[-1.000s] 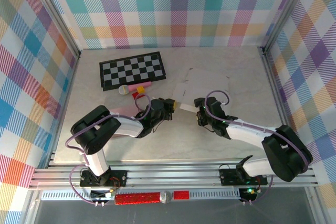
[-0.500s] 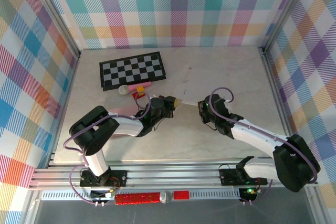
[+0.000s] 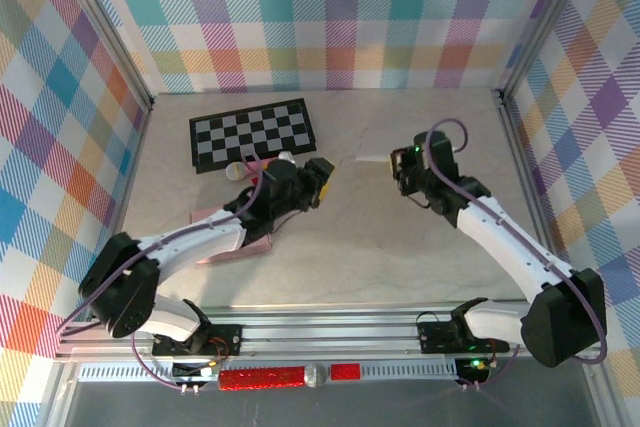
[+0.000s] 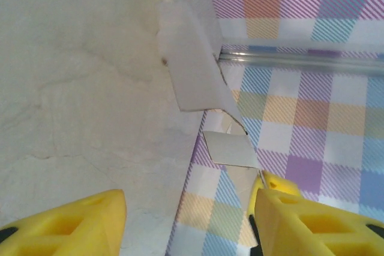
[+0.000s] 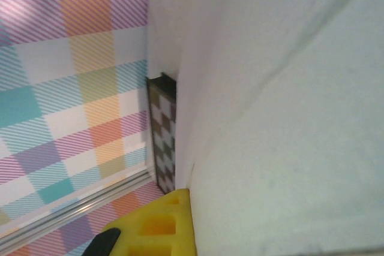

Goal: Fold the paper box

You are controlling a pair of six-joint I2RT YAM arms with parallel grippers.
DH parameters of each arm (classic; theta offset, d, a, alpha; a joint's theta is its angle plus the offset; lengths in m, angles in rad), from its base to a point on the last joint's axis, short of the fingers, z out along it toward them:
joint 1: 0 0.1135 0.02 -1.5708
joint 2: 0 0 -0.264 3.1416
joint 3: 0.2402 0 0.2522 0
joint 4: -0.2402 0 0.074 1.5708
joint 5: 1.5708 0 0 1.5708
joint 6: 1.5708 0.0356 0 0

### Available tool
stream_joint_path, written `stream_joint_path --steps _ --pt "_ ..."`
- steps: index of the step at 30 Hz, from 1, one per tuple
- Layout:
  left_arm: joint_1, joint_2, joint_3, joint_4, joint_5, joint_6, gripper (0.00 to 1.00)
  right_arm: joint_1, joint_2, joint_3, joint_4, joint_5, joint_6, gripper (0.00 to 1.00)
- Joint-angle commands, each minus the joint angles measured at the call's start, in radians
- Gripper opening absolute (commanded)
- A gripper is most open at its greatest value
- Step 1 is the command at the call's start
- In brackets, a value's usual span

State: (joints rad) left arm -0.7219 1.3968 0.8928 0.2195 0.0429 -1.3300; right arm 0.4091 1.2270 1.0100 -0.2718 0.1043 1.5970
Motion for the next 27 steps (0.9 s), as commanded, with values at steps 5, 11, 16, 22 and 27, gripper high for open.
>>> stream_joint_path --steps 5,11,16,22,27 --pt "0.004 -0.053 0.169 -0.469 0.039 0.702 0.60 -0.089 0.060 0.261 -0.338 -0.171 -0.161 0.00" --pt "-0.048 -0.036 0.209 -0.386 0.010 1.092 0.62 -0.139 0.112 0.391 -0.463 -0.291 -0.170 0.00" --pt "-0.063 0.034 0.248 -0.305 0.001 1.241 0.63 -0.156 0.167 0.510 -0.584 -0.348 -0.207 0.00" --pt "-0.063 0.106 0.316 -0.292 -0.138 1.326 0.66 -0.172 0.178 0.552 -0.616 -0.387 -0.209 0.00" --pt "-0.054 0.126 0.344 -0.264 -0.101 1.380 0.67 -0.187 0.197 0.610 -0.667 -0.431 -0.241 0.00"
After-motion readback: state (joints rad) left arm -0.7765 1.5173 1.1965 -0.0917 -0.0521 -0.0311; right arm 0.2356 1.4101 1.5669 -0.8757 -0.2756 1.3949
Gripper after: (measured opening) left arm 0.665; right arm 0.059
